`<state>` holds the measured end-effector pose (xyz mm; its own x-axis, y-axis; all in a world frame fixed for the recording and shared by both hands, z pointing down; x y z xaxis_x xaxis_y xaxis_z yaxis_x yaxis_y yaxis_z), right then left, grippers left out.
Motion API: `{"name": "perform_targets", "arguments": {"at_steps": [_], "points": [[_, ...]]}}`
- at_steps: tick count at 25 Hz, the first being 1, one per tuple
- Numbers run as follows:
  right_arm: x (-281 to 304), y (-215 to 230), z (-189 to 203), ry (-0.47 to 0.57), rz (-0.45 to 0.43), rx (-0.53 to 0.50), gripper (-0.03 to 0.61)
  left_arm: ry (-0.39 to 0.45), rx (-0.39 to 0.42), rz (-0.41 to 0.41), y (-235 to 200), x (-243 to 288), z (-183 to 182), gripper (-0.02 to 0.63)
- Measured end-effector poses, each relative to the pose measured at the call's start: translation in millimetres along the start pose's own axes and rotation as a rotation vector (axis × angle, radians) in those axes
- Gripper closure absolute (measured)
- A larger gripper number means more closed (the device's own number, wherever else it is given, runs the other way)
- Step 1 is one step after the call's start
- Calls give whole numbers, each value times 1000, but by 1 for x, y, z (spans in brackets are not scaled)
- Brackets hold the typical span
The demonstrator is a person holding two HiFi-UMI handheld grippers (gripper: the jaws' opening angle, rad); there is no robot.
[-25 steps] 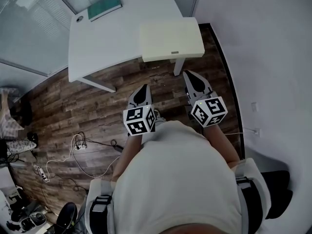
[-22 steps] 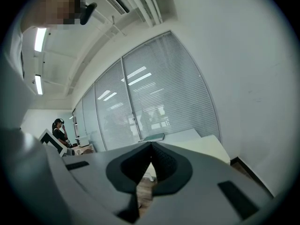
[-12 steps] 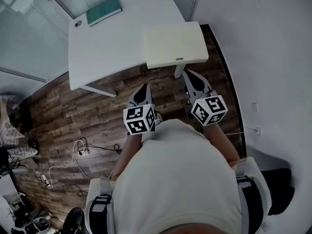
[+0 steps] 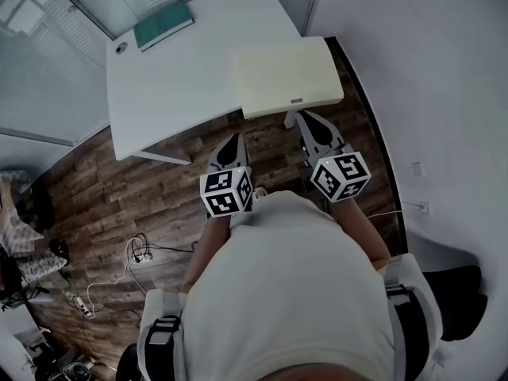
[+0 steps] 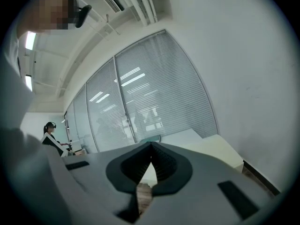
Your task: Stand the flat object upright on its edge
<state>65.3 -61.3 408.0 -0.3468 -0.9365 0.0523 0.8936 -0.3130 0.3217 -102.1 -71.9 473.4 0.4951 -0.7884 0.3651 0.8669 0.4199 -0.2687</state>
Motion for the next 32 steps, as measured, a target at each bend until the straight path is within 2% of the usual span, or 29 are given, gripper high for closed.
{"name": "perform_targets", "arguments": {"at_steps": [16, 32], "points": [[31, -2, 11, -4, 59, 2, 559, -31, 22, 65, -26, 21, -9, 594], [27, 20, 29, -32, 136, 122, 558, -44, 0, 62, -42, 31, -12, 594]]}}
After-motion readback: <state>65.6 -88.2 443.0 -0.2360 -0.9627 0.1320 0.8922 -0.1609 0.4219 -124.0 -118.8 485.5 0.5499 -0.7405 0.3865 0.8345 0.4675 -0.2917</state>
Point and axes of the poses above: the fingertips, and each gripper's own axes: x forward along the fingers, y to its right, z out of its underside, the point moved 3 cm from there along -x, backward along the fingers, and after that the axes turned 5 degrees about y, right-handed, at the moved point
